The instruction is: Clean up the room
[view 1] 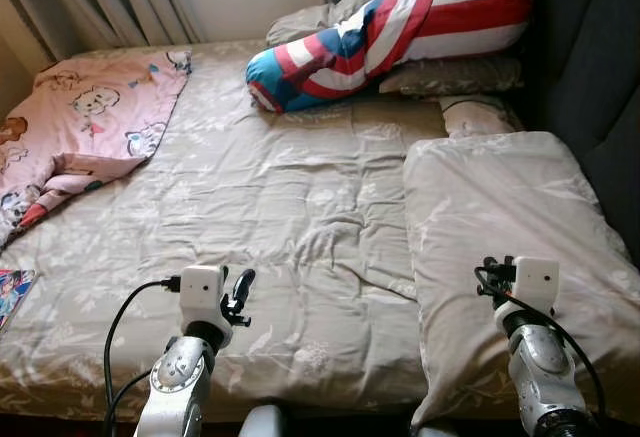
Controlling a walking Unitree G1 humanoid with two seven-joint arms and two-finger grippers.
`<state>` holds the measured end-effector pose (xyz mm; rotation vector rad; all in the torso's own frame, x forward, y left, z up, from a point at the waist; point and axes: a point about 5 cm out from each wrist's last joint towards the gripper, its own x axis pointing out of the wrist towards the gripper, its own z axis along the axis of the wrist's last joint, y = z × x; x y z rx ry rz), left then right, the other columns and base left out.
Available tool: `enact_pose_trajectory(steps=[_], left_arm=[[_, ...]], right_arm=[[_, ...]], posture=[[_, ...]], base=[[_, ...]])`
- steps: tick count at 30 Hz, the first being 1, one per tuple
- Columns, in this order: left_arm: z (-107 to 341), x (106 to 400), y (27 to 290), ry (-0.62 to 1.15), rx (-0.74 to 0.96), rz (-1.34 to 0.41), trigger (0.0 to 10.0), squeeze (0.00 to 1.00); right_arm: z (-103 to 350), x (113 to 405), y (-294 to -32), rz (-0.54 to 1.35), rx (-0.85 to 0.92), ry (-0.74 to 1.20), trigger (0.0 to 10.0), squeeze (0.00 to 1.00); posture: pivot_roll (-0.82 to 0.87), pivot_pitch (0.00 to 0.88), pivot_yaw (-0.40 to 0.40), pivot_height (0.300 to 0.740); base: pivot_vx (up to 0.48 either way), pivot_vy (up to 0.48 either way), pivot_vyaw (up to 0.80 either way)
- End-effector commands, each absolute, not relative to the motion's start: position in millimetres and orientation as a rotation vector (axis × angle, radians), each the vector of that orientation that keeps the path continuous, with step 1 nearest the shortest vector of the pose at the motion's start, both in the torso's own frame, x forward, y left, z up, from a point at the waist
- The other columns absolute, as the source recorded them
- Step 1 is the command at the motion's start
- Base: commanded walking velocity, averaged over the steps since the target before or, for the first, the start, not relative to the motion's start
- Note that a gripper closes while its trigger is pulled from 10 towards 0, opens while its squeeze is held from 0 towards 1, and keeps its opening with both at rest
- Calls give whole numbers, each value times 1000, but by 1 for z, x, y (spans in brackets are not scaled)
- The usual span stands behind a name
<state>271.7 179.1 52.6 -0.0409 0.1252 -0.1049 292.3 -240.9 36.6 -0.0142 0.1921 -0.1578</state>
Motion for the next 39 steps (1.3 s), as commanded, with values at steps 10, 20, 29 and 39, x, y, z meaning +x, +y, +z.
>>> enact_pose_trajectory(steps=[10, 20, 29, 39], left_arm=[[0, 254, 192, 335, -53, -40, 10000, 0], [-47, 227, 192, 625, -23, -27, 10000, 0], [-66, 209, 189, 793, 16, -31, 10000, 0], [-72, 200, 193, 826, 25, -13, 10000, 0]], right_arm=[[-20, 256, -218, -118, 9, 483, 10000, 0], [-54, 223, -204, -151, 94, 683, 10000, 0], [-69, 204, -197, -177, 129, 782, 10000, 0], [-77, 189, -198, -176, 115, 839, 10000, 0]], posture=[[-65, 10, 51, 740], [-51, 0, 38, 740], [-73, 0, 44, 740], [-80, 0, 43, 740]], base=[[0, 0, 0], [0, 0, 0], [0, 0, 0], [0, 0, 0]])
